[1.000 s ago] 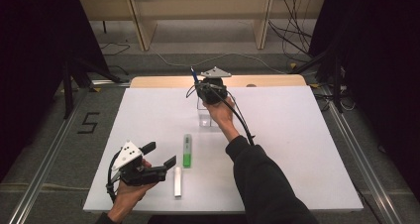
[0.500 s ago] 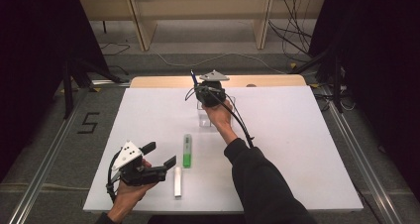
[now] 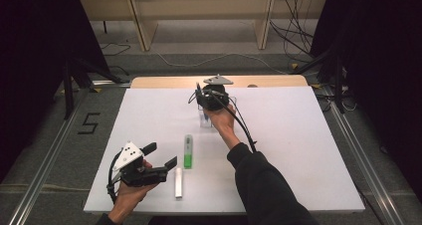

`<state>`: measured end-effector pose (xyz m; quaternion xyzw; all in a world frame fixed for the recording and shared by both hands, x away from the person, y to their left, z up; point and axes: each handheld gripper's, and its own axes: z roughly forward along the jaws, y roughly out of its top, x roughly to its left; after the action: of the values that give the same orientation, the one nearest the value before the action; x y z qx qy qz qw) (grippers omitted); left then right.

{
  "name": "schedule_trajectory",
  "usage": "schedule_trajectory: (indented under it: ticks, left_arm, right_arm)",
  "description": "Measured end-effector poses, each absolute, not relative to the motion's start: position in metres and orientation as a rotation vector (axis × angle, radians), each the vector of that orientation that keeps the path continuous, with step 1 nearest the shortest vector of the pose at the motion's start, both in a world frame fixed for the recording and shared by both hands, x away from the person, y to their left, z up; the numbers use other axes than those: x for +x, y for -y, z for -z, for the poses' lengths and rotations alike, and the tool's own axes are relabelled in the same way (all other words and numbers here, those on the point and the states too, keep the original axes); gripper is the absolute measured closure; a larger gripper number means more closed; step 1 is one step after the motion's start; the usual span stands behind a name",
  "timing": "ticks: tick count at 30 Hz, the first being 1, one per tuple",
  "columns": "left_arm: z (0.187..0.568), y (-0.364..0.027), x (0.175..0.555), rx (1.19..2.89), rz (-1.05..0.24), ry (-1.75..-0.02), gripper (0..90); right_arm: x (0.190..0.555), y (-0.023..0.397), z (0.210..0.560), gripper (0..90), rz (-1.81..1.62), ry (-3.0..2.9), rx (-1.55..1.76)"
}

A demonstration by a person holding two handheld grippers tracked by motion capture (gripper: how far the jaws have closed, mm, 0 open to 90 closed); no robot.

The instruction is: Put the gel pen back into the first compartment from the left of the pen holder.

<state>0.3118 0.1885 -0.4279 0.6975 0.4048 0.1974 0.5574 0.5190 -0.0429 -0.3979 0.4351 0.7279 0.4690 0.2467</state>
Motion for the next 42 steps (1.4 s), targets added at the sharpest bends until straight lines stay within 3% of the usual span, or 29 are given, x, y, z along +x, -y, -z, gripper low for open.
schedule_trajectory:
  ticks: [4,8,42]
  left_arm:
    - [0.428,-0.189,0.312,1.646,-0.468,-0.958,10.0]
    - [0.428,-0.188,0.312,1.650,-0.470,-0.961,9.9]
    - [0.434,-0.187,0.317,1.681,-0.466,-1.031,9.2]
  right_arm:
    - [0.512,0.047,0.390,39.5,-1.251,-2.002,1.190]
    - [0.503,0.057,0.380,34.4,-1.276,-1.998,1.183]
    - [0.438,0.130,0.378,26.1,-1.391,-2.068,1.103]
